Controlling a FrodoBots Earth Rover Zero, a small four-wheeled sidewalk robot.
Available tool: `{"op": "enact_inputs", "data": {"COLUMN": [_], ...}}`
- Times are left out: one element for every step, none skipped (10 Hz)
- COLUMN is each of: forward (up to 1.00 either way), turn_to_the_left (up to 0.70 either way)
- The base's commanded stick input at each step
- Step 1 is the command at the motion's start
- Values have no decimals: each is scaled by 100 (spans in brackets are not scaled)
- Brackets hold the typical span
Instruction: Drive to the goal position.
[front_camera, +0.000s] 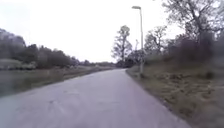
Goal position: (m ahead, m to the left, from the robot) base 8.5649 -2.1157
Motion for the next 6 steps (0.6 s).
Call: {"op": "enact_inputs", "data": {"forward": [100, 100, 100, 100, 100, 100], "turn_to_the_left": [0, 0, 0, 0, 0, 0]}}
